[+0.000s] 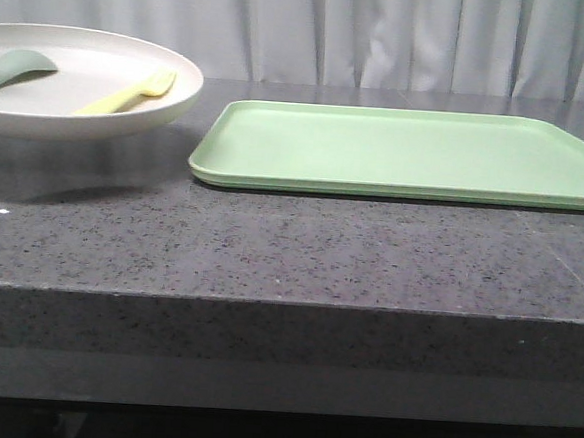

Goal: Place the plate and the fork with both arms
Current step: 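Grip the cream plate rim with the left gripper and lift it, then carry the plate over the green tray and lower it onto the tray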

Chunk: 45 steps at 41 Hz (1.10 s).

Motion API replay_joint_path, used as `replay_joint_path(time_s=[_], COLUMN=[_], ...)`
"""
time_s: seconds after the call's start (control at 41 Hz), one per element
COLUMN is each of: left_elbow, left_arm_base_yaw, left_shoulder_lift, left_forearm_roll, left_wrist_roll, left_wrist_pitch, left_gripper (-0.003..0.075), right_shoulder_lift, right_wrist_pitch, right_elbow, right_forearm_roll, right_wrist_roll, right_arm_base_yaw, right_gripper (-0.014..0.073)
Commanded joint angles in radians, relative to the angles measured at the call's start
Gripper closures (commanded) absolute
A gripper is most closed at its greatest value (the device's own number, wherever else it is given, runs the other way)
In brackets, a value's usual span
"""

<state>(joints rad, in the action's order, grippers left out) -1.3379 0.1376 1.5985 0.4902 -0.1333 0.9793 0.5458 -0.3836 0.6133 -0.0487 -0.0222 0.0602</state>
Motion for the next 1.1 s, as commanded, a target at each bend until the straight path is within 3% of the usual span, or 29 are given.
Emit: replay_joint_path(time_s=[0.0, 0.22, 0.537, 0.781, 1.074], left_elbow=[-0.031, -0.05, -0.325, -0.556, -0.714], left_arm_base_yaw=[-0.063, -0.24, -0.444, -0.523, -0.57], left_shoulder_lift=[-0.043, -0.026, 0.21, 0.399, 0.534], left_forearm_roll=[0.073, 0.073, 0.071, 0.071, 0.071], left_wrist_roll=[0.018, 0.09, 0.175, 0.224, 0.284], left_wrist_pitch=[-0.084, -0.234, -0.153, -0.128, -0.08], left_gripper=[0.0738, 0.0738, 0.0738, 0.0738, 0.0738], right_shoulder_lift=[0.008, 0.008, 0.008, 0.008, 0.008], right_wrist_pitch=[0.072, 0.072, 0.072, 0.072, 0.072], right_elbow=[0.038, 0.038, 0.038, 0.038, 0.038], right_forearm_roll=[0.011, 0.011, 0.011, 0.011, 0.011], right_wrist_roll=[0.002, 0.002, 0.002, 0.002, 0.002], right_arm_base_yaw=[0.002, 0.002, 0.002, 0.002, 0.002], right_gripper=[-0.004, -0.004, -0.004, -0.004, -0.004])
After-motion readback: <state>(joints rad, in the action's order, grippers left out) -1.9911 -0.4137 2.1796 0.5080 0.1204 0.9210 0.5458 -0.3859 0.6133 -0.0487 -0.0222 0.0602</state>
